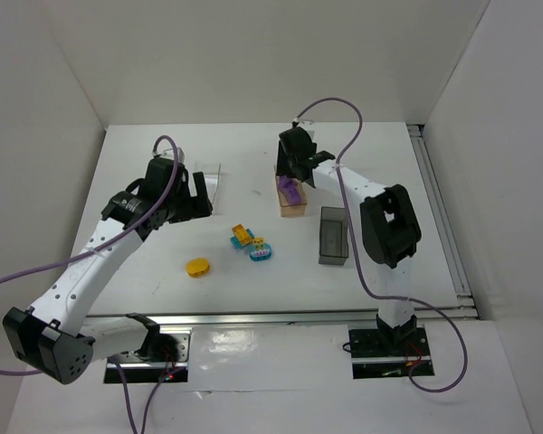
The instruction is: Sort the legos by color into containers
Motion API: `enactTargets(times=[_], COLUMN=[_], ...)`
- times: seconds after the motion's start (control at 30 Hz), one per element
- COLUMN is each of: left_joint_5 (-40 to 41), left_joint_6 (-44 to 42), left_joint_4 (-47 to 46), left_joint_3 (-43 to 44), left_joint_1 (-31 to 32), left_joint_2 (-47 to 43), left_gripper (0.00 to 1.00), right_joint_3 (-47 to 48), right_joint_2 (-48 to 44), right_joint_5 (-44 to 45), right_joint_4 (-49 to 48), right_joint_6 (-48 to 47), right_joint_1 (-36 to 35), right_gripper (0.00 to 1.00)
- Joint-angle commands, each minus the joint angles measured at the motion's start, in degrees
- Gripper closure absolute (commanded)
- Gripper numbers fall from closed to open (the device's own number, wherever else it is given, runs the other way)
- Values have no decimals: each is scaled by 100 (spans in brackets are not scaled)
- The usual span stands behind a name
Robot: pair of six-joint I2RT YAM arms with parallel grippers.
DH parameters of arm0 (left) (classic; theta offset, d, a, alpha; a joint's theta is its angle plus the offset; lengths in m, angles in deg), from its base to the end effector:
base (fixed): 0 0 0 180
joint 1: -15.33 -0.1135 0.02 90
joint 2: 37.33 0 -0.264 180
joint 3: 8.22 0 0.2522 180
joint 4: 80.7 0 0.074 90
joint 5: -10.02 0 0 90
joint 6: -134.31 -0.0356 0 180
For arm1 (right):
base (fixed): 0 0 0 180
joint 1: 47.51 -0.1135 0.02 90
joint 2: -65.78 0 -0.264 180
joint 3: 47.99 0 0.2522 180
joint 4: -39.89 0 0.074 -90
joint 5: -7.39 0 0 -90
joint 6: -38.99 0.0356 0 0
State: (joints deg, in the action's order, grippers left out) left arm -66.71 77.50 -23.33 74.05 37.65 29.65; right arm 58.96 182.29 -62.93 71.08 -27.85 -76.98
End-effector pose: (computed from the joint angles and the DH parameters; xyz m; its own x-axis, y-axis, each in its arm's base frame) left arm 0.2257 -0.0838 0.3502 -0.6349 -0.3153 -0.7053 -0.1619 0.9470 -0.2776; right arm 0.4133 0.2198 0.2377 -0.6173 0.0765 -0.7830 0.0018 0.9954 0.0958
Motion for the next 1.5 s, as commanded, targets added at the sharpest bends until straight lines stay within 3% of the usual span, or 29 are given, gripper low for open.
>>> enactTargets(times=[0.0, 0.17, 0.27, 0.37, 0.47, 0.53, 0.73, 1.07, 1.47], left_joint_5=[78, 78, 394, 395, 781, 922, 747, 571, 342], left_joint_6=[-93, 143, 810, 1601, 2401, 2752, 2877, 2991, 2833], left_joint_4=[86, 181, 454, 166, 112, 209, -28, -494, -767], left_joint_3=[146, -57, -406, -1101, -1445, -1533, -1736, -2131, -2307], left_joint_1=[-27, -79, -27, 201, 290, 360, 483, 430, 307], left_joint_2=[-159, -1, 193, 193, 420, 631, 1080, 1511, 1555], left_gripper=[0, 0, 1, 0, 0, 0, 0, 0, 25], right_joint_3=[69, -975, -1791, -2356, -2726, -2788, -2894, -2824, -2938], right_joint_2=[-303, -1461, -2190, -2632, -2958, -3073, -3345, -3284, -3284], right_joint_5=[-9, 132, 220, 168, 168, 220, 299, 352, 352], right_joint_4=[-63, -205, -257, -346, -223, -170, -3, 59, 111], right_joint_6=[-92, -154, -40, 276, 470, 558, 611, 611, 716], right_joint_1=[-15, -383, -734, -972, -1121, -1183, -1298, -1403, -1403], right_gripper=[33, 38, 38, 32, 17, 13, 5, 3, 3])
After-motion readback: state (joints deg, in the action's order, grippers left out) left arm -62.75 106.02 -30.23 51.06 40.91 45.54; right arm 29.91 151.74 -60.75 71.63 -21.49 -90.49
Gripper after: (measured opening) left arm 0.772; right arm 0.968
